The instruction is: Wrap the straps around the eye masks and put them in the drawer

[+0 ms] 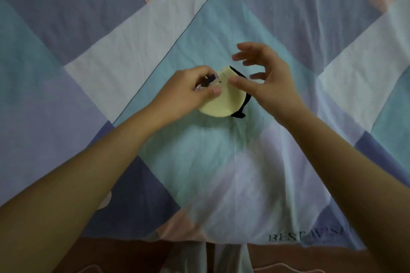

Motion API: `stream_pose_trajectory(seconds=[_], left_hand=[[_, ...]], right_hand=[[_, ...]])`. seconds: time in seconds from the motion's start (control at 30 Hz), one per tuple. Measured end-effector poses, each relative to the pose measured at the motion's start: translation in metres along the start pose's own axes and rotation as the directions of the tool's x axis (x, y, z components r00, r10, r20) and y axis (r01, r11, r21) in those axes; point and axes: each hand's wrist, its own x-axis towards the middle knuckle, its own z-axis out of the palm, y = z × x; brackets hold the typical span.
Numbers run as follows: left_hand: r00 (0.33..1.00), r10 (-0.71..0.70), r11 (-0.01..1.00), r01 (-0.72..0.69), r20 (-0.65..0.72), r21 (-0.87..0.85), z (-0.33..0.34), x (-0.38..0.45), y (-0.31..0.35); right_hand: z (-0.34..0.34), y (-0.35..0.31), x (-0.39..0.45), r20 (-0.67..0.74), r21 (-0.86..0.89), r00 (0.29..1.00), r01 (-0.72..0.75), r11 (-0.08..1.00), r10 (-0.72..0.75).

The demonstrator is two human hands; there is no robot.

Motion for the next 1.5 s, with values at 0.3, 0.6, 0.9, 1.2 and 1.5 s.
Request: stream_pose_trajectory(seconds=[0.3,0.6,0.9,1.2,1.5], left_hand=[[0.922,-0.385,0.636,0.298,0.042,-0.712,0.016,-0.004,0.015],[0.865,-0.479,0.569,0.179,-0.147,-0.802,0.015,-0.001,0.019],[0.678,-0.584,0.694,0.134,-0.445,-0.707,0.006,0.003,-0.011],[0.865,-0.467,0.539,0.116,-0.182,-0.834,0.015,-0.010,-0.004],[0.799,-0.570,0.422,0.086,-0.191,-0.903,0.008,-0.014,-0.007]], right_hand=[[0.012,0.005,-0.013,0.018,0.403,0.956,-0.274,0.873,0.292],[0.046,0.023,-0.053,-0.098,0.107,0.943,-0.307,0.946,0.318],[0.026,-0.005,-0.042,-0.007,0.655,0.938,-0.258,0.711,0.347],[0.018,0.029,-0.029,0.051,-0.430,0.935,-0.296,0.853,0.351],[0.017,0.009,-0.036,0.108,0.960,0.929,-0.190,0.204,0.353]])
